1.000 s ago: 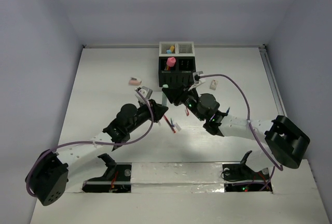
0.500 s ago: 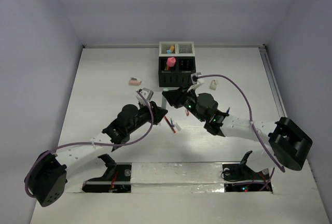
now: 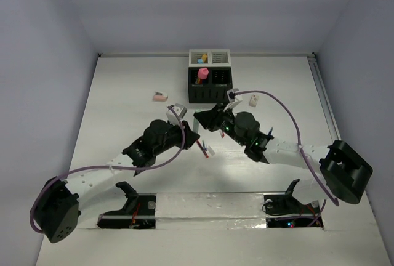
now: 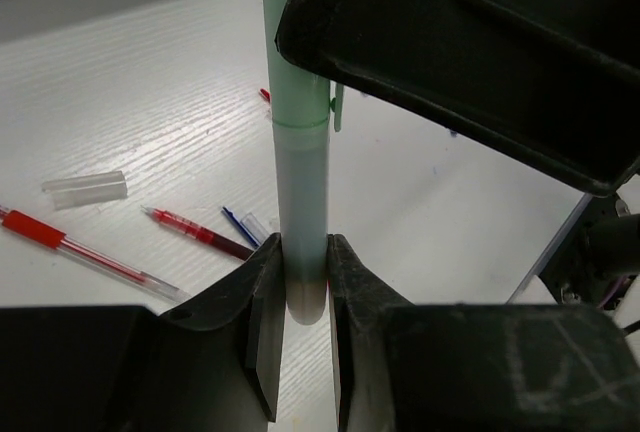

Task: Sort the stationery into containers
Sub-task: Close the pen cap on the pen, then place the pen in the storage box.

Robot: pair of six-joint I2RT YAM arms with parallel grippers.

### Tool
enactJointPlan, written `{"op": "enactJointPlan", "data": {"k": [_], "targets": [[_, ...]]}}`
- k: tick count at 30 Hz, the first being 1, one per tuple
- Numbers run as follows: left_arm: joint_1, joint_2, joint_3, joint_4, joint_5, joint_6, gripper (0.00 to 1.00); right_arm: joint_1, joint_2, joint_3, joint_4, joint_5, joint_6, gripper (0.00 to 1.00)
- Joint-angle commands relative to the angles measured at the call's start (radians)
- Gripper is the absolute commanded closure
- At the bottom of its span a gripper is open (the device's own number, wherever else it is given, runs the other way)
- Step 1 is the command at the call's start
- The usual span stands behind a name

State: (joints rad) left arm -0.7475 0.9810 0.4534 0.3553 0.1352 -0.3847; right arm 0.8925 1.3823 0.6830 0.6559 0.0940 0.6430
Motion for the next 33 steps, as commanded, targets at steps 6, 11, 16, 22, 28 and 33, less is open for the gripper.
{"op": "enactJointPlan", "data": {"k": [6,11,16,22,28,33], "targets": [[0.022,-0.011,0.244,0.220,-0.095,0.029,1.00,0.100,0.050,-0.157,-0.098,-0.198,0.098,1.00],[0.051,-0.038,0.294,0.218,-0.100,0.044,1.00,0.143,0.109,-0.171,-0.065,-0.177,0.136,1.00],[0.071,-0.054,0.307,0.215,-0.083,0.040,1.00,0.154,0.118,-0.180,-0.071,-0.172,0.142,1.00],[0.071,-0.041,0.226,0.257,-0.020,0.003,1.00,0.129,0.046,-0.028,-0.222,0.001,0.011,1.00],[0.062,-0.065,0.110,0.257,-0.009,-0.016,0.61,-0.073,0.060,0.265,-0.246,0.021,-0.121,1.00],[0.062,-0.133,-0.018,0.246,-0.026,0.006,0.41,-0.213,0.193,0.507,-0.240,0.019,-0.189,1.00]]}}
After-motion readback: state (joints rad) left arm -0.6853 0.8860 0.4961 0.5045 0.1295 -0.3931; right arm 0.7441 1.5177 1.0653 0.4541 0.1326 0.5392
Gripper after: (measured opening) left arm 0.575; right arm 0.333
